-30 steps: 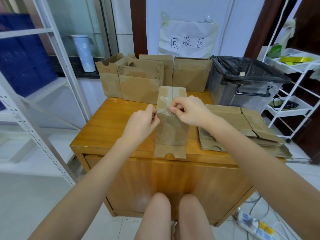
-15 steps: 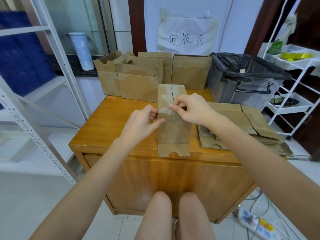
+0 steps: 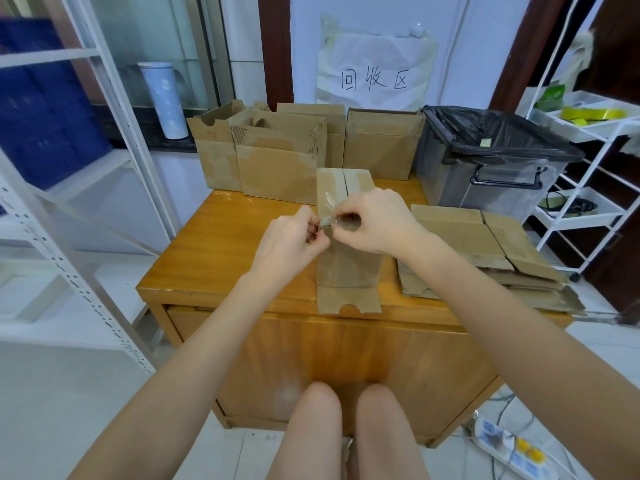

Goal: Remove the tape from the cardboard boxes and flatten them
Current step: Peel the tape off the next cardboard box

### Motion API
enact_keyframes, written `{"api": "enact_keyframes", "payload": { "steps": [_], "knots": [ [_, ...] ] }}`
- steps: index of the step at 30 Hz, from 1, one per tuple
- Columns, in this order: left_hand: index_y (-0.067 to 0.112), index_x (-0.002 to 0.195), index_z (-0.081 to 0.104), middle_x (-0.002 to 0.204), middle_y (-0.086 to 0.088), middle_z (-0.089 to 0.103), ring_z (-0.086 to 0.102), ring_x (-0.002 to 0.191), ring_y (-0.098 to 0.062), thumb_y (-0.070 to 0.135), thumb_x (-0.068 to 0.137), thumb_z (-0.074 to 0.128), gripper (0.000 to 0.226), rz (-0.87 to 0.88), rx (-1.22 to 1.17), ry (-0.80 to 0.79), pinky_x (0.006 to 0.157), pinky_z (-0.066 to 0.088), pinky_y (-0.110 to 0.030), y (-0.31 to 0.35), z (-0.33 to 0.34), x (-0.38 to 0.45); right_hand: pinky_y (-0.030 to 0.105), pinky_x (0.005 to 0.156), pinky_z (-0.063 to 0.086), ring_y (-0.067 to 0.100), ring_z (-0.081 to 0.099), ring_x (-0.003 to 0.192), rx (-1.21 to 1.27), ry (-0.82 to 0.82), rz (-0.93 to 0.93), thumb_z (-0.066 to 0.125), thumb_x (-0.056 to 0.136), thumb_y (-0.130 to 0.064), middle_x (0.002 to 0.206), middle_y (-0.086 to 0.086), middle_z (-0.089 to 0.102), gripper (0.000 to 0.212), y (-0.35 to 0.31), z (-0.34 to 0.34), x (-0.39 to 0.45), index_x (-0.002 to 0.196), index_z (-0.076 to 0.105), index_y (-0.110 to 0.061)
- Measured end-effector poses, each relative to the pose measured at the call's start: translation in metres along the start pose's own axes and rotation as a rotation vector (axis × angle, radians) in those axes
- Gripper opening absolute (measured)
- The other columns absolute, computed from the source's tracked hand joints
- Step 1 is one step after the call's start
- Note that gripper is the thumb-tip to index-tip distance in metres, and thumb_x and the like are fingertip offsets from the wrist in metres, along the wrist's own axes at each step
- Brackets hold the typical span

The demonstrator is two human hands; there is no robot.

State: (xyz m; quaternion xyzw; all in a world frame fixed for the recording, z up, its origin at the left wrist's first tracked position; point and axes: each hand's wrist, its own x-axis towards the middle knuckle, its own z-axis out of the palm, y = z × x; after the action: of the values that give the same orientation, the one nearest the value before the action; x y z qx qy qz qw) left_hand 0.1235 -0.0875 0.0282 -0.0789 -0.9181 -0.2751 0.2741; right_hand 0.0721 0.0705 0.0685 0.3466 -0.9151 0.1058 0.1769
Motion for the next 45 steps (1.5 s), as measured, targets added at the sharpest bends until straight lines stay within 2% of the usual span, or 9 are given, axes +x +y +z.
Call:
{"api": "enact_keyframes", "payload": {
  "steps": [11,15,19,22,24,26,33,37,45],
  "knots": [
    [-0.001,0.092,0.058,0.076,-0.013,0.069,0.066,0.070,-0.032,0.010,0.085,0.062,0.014,0.071,0.080,0.068,0.063,0.053,-0.046,0.003,0.009,-0.002,0.032,0.073,0.053,0.016,0.063,0.085,0.006,-0.039,-0.012,0.055,0.086,-0.039,0.091,-0.005,0.071,0.027,-0.002,-0.006,0.001,0.099,0.074,-0.023],
    [-0.002,0.091,0.060,0.073,-0.015,0.068,0.065,0.067,-0.034,0.005,0.083,0.063,0.011,0.086,0.096,0.094,0.058,0.050,-0.037,0.002,0.011,-0.003,0.035,0.074,0.053,0.018,0.064,0.084,0.003,-0.039,0.007,0.056,0.086,-0.039,0.089,-0.003,0.071,0.028,-0.001,-0.006,0.000,0.096,0.074,-0.021],
    [0.001,0.094,0.065,0.083,-0.009,0.069,0.065,0.077,-0.025,0.004,0.087,0.061,0.009,0.047,0.032,0.108,0.064,0.043,-0.027,-0.006,0.006,-0.003,0.031,0.071,0.050,0.017,0.062,0.087,0.014,-0.043,0.012,0.057,0.087,-0.040,0.090,-0.006,0.068,0.028,0.002,-0.006,-0.003,0.097,0.072,-0.018],
    [0.007,0.113,0.063,0.098,0.000,0.066,0.065,0.091,-0.014,0.016,0.087,0.066,0.027,-0.043,-0.146,-0.002,0.080,0.051,-0.021,-0.006,0.003,-0.008,0.027,0.065,0.033,0.016,0.055,0.098,-0.049,-0.080,0.006,0.053,0.091,-0.042,0.106,-0.004,0.058,0.033,0.003,-0.005,-0.003,0.114,0.066,-0.021],
    [0.009,0.123,0.059,0.104,0.004,0.063,0.062,0.097,-0.008,0.024,0.085,0.072,0.043,-0.094,-0.240,-0.082,0.084,0.048,-0.015,-0.006,0.003,-0.011,0.027,0.066,0.030,0.018,0.052,0.101,-0.094,-0.116,0.003,0.050,0.092,-0.041,0.113,0.000,0.054,0.038,0.002,-0.006,0.001,0.119,0.062,-0.017],
    [0.006,0.118,0.063,0.106,-0.002,0.068,0.064,0.097,-0.011,0.024,0.085,0.072,0.039,-0.099,-0.237,-0.057,0.083,0.048,-0.014,-0.007,0.004,-0.011,0.027,0.068,0.032,0.019,0.051,0.102,-0.126,-0.146,-0.019,0.047,0.093,-0.041,0.116,0.002,0.052,0.040,0.000,-0.007,0.004,0.120,0.062,-0.015],
    [0.002,0.091,0.069,0.083,-0.011,0.070,0.066,0.076,-0.028,0.020,0.093,0.061,0.020,0.072,-0.001,0.105,0.066,0.054,-0.042,-0.008,0.014,-0.012,0.037,0.075,0.048,0.018,0.053,0.096,-0.102,-0.174,-0.023,0.044,0.095,-0.032,0.108,0.001,0.055,0.034,0.004,-0.010,0.003,0.108,0.069,-0.012],
    [0.003,0.070,0.057,0.060,-0.011,0.058,0.056,0.047,-0.030,0.006,0.086,0.066,0.018,0.172,0.202,0.143,0.043,0.031,-0.026,-0.001,0.013,-0.014,0.036,0.074,0.048,0.019,0.053,0.095,-0.130,-0.184,-0.046,0.045,0.094,-0.031,0.105,0.001,0.056,0.033,-0.001,-0.012,0.005,0.109,0.069,-0.014],
    [0.007,0.059,0.049,0.046,-0.004,0.044,0.039,0.029,-0.017,0.006,0.056,0.085,0.036,0.209,0.564,0.112,0.039,0.015,-0.016,0.015,0.014,-0.013,0.029,0.062,0.037,0.018,0.052,0.090,-0.165,-0.179,-0.056,0.044,0.094,-0.032,0.101,0.001,0.054,0.034,-0.001,-0.010,0.006,0.107,0.069,-0.014]
  ]
}}
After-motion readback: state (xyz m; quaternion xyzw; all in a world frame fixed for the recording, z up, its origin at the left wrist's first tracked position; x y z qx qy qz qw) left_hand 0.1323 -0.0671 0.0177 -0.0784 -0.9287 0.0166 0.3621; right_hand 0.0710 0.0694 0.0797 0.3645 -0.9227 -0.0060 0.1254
